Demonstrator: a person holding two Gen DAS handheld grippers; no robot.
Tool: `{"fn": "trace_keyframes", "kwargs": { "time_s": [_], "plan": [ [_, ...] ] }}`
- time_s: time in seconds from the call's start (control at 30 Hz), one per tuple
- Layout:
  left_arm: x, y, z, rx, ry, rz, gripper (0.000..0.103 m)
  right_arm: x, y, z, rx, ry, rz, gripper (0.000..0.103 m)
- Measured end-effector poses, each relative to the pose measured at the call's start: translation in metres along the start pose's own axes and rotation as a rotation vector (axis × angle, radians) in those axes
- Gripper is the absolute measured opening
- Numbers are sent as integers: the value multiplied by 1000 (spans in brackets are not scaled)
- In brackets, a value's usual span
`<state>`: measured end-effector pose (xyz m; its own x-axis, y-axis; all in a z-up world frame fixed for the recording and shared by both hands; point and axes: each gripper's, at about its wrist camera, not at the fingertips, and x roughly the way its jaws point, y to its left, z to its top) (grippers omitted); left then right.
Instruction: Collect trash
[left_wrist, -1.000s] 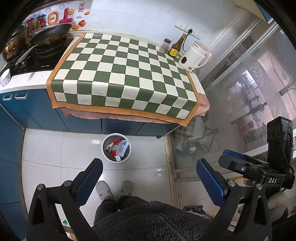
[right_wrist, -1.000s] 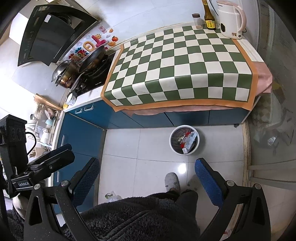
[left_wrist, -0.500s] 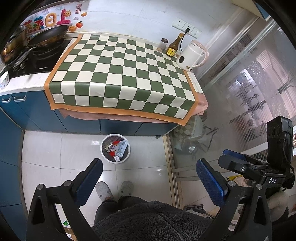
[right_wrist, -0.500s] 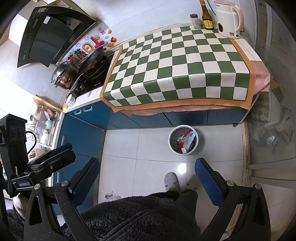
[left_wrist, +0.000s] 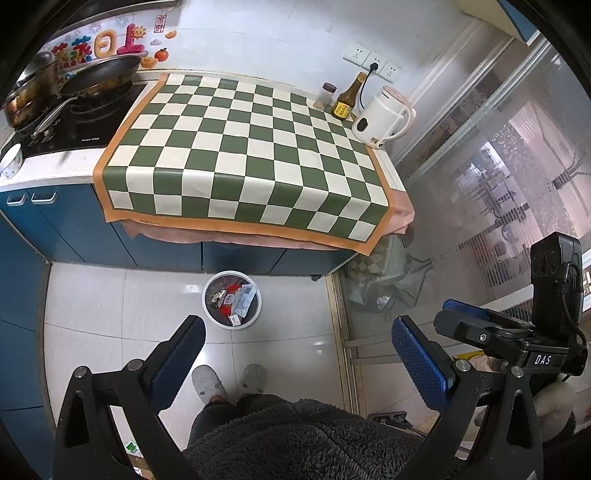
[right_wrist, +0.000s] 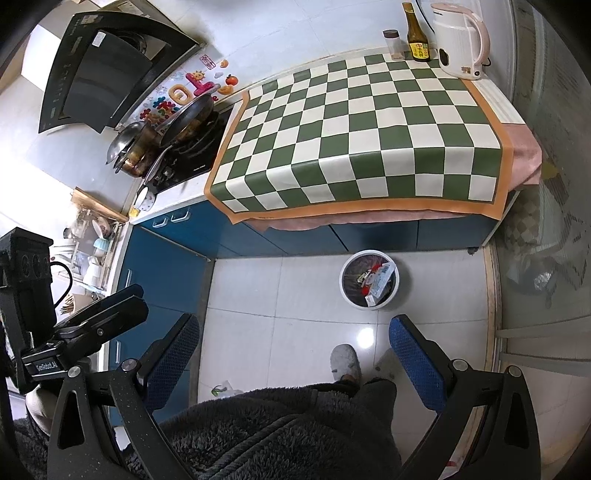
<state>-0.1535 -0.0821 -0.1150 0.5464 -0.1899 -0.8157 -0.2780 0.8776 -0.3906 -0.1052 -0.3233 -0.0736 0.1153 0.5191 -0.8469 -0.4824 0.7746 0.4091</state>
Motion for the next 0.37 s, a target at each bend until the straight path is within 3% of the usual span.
{"fn": "trace_keyframes", "kwargs": {
  "time_s": [0.37],
  "plan": [
    [-10, 2, -2, 7, -24, 0, 103, -4, 8, -3, 5, -12, 1, 103]
  ]
}}
